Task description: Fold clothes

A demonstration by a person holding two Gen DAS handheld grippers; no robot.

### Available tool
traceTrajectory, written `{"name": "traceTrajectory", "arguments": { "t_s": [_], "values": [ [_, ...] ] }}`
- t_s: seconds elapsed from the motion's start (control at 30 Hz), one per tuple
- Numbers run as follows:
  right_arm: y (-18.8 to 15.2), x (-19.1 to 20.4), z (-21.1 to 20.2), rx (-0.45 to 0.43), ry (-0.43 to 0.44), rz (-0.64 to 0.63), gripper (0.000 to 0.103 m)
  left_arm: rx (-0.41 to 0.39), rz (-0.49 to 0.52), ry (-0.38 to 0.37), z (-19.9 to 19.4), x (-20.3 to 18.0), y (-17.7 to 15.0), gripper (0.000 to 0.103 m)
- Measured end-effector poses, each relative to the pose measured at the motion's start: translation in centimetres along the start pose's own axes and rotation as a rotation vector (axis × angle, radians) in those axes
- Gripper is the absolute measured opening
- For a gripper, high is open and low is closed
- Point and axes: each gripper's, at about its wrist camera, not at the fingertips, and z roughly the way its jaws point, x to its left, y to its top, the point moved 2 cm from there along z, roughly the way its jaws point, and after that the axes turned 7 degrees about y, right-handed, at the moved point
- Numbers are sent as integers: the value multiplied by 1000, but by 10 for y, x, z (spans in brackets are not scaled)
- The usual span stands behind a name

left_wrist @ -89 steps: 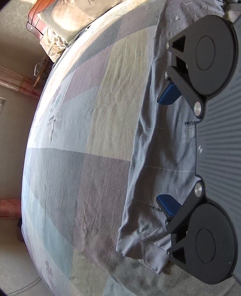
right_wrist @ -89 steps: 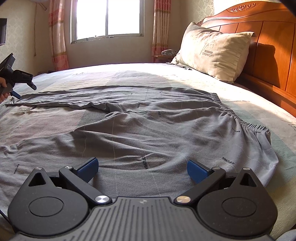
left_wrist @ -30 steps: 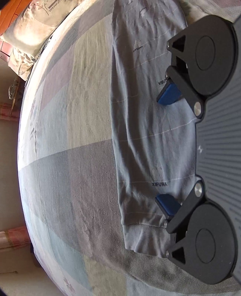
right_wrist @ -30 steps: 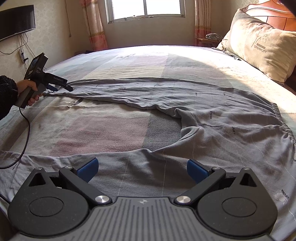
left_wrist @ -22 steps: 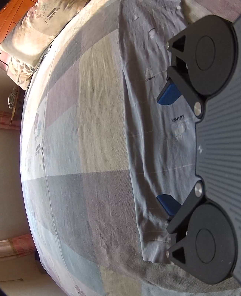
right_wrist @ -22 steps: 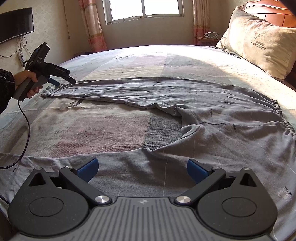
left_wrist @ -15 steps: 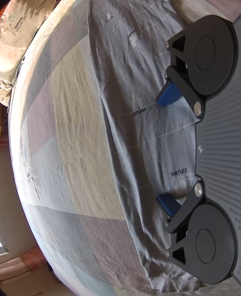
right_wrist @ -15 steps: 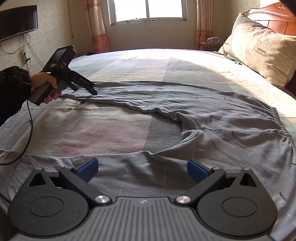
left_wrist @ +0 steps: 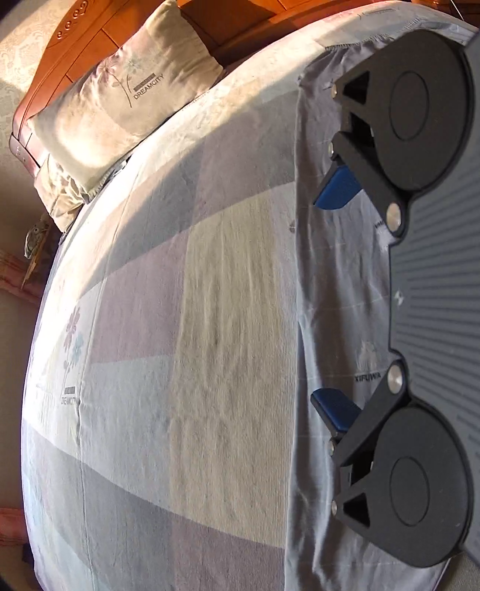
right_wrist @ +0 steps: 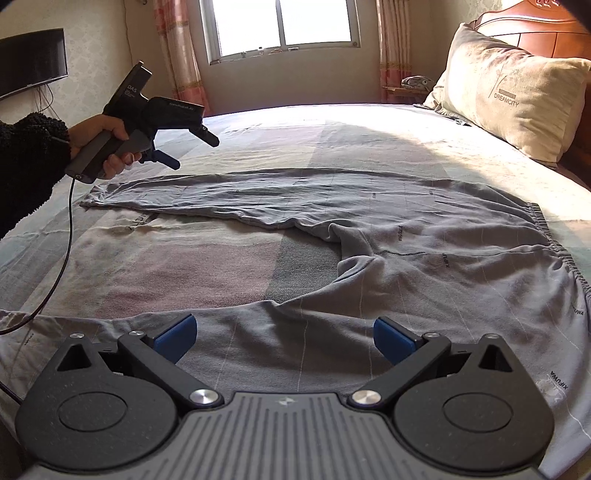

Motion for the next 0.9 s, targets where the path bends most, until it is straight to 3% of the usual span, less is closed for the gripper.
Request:
{"name": "traceTrajectory", "arguments": {
  "t_s": [0.1, 0.17, 0.27, 0.4, 0.47, 0.53, 0.63, 0.77, 0.9],
  "values": [
    [0, -3, -3, -7, 3, 4, 103, 39, -92, -14, 27, 7, -1, 102],
    [0, -5, -5, -11, 5, 7, 103, 24, -126, -19, 34, 15, -7, 102],
    [-1, -9, -6, -13, 3, 16, 103, -38, -113, 36, 31, 23, -3, 102],
    [-2, -16, -9, -19, 1, 46, 103, -47, -146, 111, 20, 32, 6, 102],
    [-2, -17, -11, -27, -3, 50, 103, -36, -139, 72, 11, 27, 5, 102],
    [0, -17, -14, -37, -2, 49, 103, -13, -89, 41, 1, 14, -6, 102],
    [3, -12, -19, -38, -4, 34, 103, 7, 25, 72, -8, -8, -27, 102],
    [6, -5, -27, -39, -8, 13, 103, 83, 189, 196, -4, -20, -63, 102],
    [10, 1, -37, -45, -17, -4, 103, 154, 252, 281, -8, -24, -83, 102]
  ]
}}
